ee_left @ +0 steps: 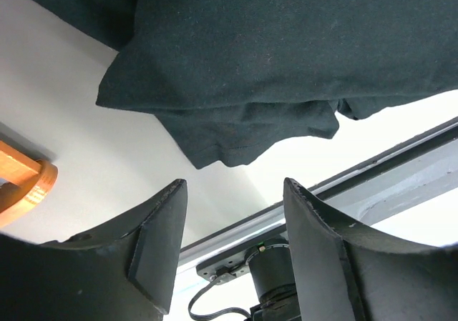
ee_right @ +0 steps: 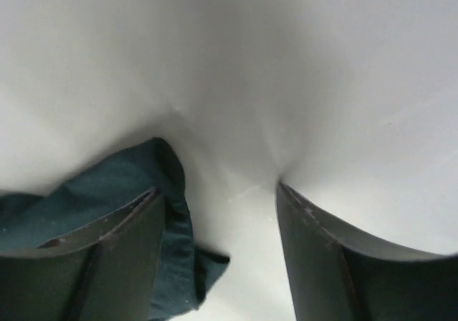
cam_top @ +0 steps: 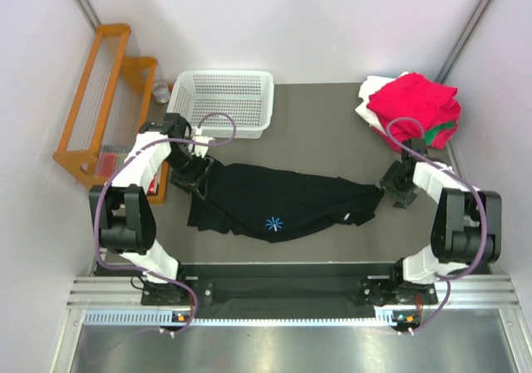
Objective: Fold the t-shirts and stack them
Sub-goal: Flatten the tshirt out
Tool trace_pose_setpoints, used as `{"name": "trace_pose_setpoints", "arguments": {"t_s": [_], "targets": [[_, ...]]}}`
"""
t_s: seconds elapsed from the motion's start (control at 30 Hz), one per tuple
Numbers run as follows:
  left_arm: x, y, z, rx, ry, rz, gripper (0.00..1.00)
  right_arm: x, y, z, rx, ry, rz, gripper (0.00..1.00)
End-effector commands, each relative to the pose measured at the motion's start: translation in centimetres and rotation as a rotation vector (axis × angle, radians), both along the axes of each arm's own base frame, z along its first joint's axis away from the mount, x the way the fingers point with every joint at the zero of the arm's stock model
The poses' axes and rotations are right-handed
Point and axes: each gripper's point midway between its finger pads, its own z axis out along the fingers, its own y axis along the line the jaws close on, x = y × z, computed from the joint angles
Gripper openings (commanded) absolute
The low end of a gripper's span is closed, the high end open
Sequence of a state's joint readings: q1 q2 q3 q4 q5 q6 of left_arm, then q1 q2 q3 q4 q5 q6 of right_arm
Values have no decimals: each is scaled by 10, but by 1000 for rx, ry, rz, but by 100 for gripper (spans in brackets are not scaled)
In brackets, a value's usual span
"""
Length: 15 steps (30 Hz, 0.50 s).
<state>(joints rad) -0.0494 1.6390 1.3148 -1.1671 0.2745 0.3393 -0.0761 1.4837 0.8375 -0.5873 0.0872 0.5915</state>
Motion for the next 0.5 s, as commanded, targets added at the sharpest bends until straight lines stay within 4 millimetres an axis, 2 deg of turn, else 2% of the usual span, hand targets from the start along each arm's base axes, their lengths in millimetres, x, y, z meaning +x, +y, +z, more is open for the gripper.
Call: {"name": "trace_pose_setpoints", "arguments": {"t_s": [0.0, 0.1, 0.2, 0.33, 0.4, 0.43, 0.47], "targets": [[-2, -2, 11, -17, -36, -16, 60, 32, 9, -5, 147, -87, -24, 60], [-2, -2, 9, -16, -38, -11, 59, 42, 21, -5, 220, -117, -8, 55], [-1, -1, 6, -10, -34, -6, 58, 53, 41, 5, 295, -154, 46, 49], [2, 0, 2, -3, -42, 5, 58, 69, 72, 34, 304, -214, 175, 47], [3, 0, -1, 1, -40, 11, 58, 71, 75, 43, 294, -221, 190, 45], [3, 0, -3, 3, -40, 13, 58, 72, 92, 50, 297, -231, 242, 43], [4, 1, -4, 7, -38, 15, 58, 71, 96, 53, 300, -231, 254, 35]]}}
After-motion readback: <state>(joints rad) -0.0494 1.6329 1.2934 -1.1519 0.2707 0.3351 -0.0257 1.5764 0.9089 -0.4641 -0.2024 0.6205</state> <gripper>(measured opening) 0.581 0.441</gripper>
